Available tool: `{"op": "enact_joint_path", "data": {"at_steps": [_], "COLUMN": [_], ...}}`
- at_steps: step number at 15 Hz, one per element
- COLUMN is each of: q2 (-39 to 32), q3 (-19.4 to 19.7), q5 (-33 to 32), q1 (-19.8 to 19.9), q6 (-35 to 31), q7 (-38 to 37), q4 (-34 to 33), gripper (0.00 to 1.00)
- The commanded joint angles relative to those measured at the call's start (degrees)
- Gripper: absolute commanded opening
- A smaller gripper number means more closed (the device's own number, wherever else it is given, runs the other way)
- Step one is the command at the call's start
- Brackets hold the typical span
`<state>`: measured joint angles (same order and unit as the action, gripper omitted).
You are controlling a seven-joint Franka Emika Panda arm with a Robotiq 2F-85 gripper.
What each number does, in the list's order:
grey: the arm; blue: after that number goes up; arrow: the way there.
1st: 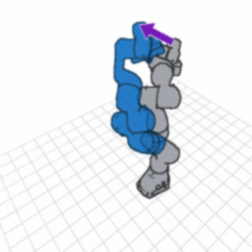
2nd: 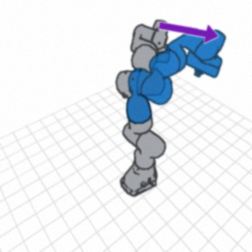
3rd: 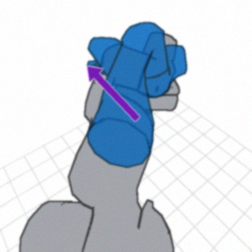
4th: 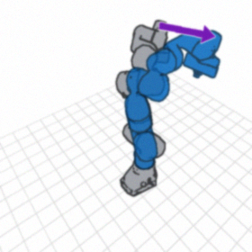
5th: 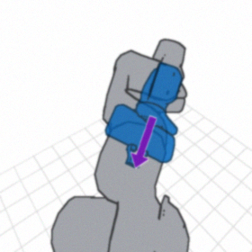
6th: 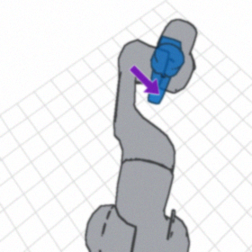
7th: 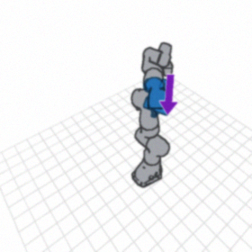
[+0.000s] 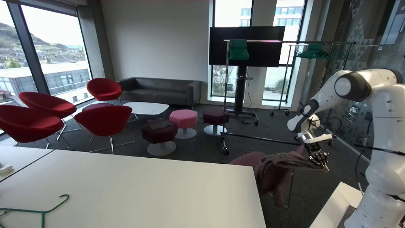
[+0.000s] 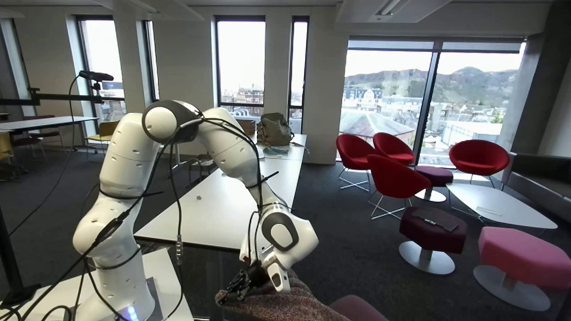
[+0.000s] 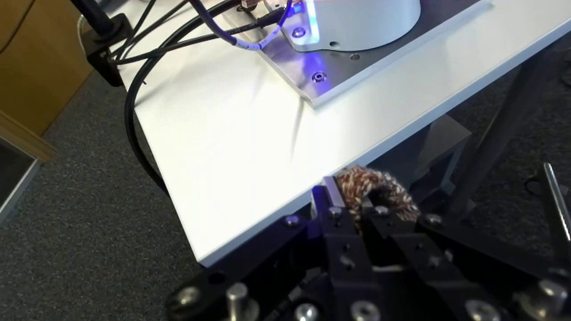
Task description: Put the cloth on the pick chair
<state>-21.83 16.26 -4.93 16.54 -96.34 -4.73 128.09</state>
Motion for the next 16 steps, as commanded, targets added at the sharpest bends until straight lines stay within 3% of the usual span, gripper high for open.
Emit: {"op": "enact_joint_path", "data": {"at_steps": [1, 3, 4, 7, 8, 10, 16], "q2": [-4.3, -6.0, -6.4, -7.3, -7.4, -7.6, -7.8], "q3": [0.0, 0.0, 0.0, 0.0, 0.0, 0.1, 0.3], "q5": [2.2, 4.1, 4.8, 6.3, 6.6, 7.5, 8.4], "q1": [1.6, 2.1, 2.4, 3.0, 3.3, 3.7, 4.4], "q6": [5.8, 7.0, 7.5, 8.6, 8.9, 9.3, 9.5], "q7": [2.0, 1.8, 1.9, 1.6, 2.2, 2.0, 1.7], "q4": [-4.3, -5.9, -6.6, -7.9, -8.2, -8.7, -9.6], "gripper": [0.01, 0.01, 0.07, 0.00, 0.30, 0.39, 0.85]}}
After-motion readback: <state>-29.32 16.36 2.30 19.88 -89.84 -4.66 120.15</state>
